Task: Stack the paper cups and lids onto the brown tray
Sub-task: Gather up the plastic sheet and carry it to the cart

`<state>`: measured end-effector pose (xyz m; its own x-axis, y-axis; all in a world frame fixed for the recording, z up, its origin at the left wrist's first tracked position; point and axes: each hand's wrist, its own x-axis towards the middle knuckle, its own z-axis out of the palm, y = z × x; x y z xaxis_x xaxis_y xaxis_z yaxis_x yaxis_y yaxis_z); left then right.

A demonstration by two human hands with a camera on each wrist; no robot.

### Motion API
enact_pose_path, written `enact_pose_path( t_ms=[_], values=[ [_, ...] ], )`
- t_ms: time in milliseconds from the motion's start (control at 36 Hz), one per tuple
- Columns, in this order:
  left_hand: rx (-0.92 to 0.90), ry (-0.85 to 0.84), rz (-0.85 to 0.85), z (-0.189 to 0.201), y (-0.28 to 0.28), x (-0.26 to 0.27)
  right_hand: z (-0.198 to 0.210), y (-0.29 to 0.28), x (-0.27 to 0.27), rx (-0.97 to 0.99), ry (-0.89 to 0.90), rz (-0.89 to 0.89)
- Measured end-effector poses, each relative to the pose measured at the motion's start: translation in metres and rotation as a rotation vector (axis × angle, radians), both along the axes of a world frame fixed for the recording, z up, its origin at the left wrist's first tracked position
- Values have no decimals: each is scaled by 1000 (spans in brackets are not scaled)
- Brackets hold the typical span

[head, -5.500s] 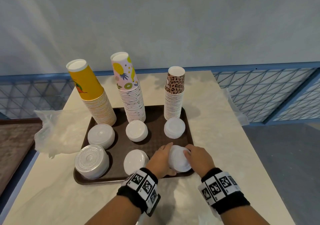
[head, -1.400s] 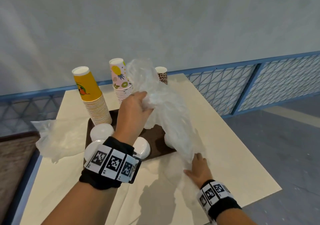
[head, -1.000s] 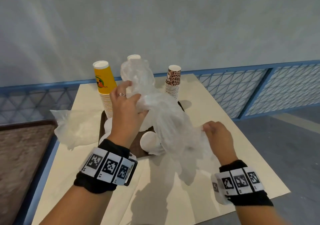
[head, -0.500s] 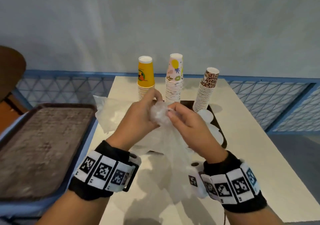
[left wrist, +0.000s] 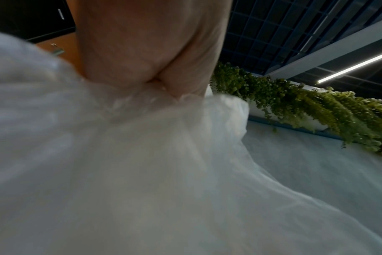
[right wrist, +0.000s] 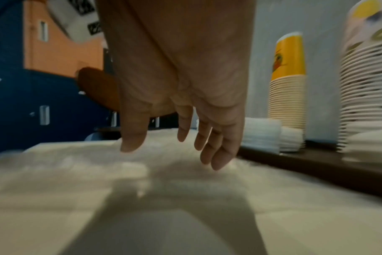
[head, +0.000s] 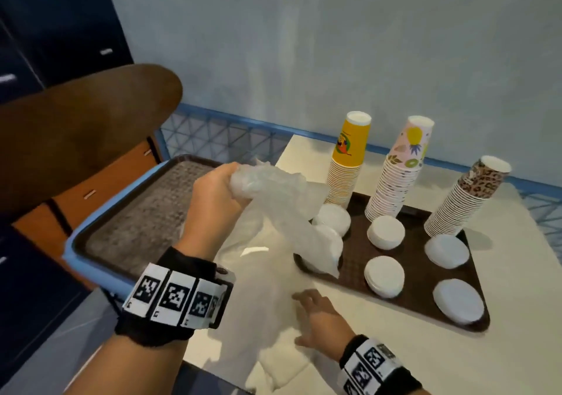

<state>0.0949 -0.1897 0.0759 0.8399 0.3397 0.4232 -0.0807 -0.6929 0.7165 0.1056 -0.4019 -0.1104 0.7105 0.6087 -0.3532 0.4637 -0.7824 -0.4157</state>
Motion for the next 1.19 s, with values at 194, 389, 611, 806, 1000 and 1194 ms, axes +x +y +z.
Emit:
enact_pose_path(
  t_ms=[194, 389, 611, 806, 1000, 1194],
  values=[
    [-12, 15, 126, -2, 4, -7, -1, 12, 10, -35, -112, 51],
    [-110, 54, 191, -6, 0, -12, 37, 7, 35, 403, -117, -140],
    [-54, 103, 314, -12, -4, -5, 115, -7, 43, 836, -201, -211],
    [-95, 56, 204, -17, -21, -9, 156, 21, 41, 1054, -74, -197],
    [-217, 89, -54, -25, -26, -11, 156, 63, 51, 1147, 90, -202],
    [45, 187, 75, -21, 9, 7, 153, 108, 67, 1102, 110, -150]
  ],
)
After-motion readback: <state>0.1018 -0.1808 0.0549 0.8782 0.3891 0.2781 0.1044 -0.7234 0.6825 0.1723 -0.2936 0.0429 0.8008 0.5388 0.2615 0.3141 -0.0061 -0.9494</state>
